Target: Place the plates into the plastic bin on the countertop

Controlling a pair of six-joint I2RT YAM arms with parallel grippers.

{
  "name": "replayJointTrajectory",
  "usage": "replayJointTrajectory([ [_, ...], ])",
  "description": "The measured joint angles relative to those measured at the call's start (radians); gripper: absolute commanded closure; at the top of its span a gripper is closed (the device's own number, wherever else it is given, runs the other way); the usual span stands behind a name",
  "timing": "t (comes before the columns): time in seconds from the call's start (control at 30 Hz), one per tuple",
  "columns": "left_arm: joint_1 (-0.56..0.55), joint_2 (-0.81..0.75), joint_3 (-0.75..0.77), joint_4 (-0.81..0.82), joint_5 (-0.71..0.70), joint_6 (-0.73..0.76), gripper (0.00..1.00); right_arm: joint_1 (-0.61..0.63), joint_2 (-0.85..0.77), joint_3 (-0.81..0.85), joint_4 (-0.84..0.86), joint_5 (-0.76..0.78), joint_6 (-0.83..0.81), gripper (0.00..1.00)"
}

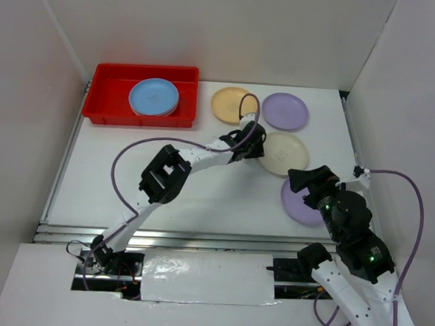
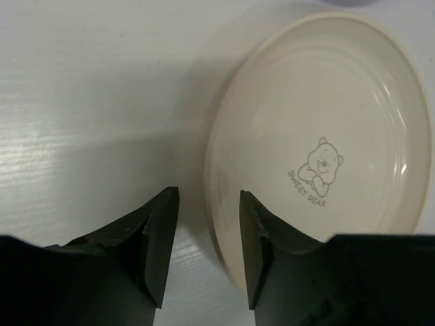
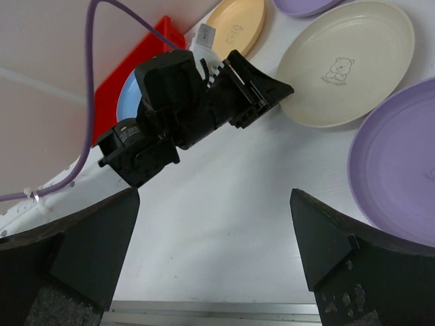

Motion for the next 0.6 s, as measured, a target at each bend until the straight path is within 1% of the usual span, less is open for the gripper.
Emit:
replayJointTrajectory([
  [0.03, -0.002, 0.003, 0.010, -0.021, -0.017, -0.003, 0.72, 0.000, -0.002, 0.000, -0.001, -0.002, -0.003, 0.00],
  [0.07, -0.004, 0.003, 0.011, -0.036, -0.031, -0.010, 0.85, 0.000, -0.006, 0.000, -0.004, -0.005, -0.006, 0.00],
  [0.1, -0.007, 0.003, 0.011, -0.047, -0.045, -0.011, 0.97, 0.000, -0.011, 0.000, -0.006, -0.006, -0.008, 0.00],
  [0.13, -0.010, 0.002, 0.011, -0.051, -0.063, -0.026, 1.00, 0.000, -0.016, 0.000, -0.008, -0.008, -0.010, 0.00],
  [0.2, -0.018, -0.019, -0.008, -0.066, -0.103, -0.046, 1.00, 0.000, -0.025, 0.000, -0.011, -0.011, -0.013, 0.00],
  [0.27, -0.030, -0.088, -0.101, -0.099, -0.169, -0.082, 1.00, -0.001, -0.028, 0.001, -0.012, -0.015, -0.015, 0.00],
  [0.37, -0.046, -0.263, -0.293, -0.175, -0.272, -0.138, 1.00, -0.001, -0.028, 0.001, -0.013, -0.026, -0.020, 0.00],
  [0.43, -0.048, -0.402, -0.405, -0.231, -0.315, -0.152, 1.00, -0.002, -0.028, 0.001, -0.012, -0.038, -0.022, 0.00],
  [0.5, -0.025, -0.543, -0.481, -0.266, -0.336, -0.148, 1.00, -0.002, -0.028, 0.001, -0.011, -0.050, -0.026, 0.00],
  [0.6, 0.080, -0.732, -0.529, -0.255, -0.327, -0.126, 1.00, -0.003, -0.028, 0.001, -0.010, -0.071, -0.030, 0.00],
])
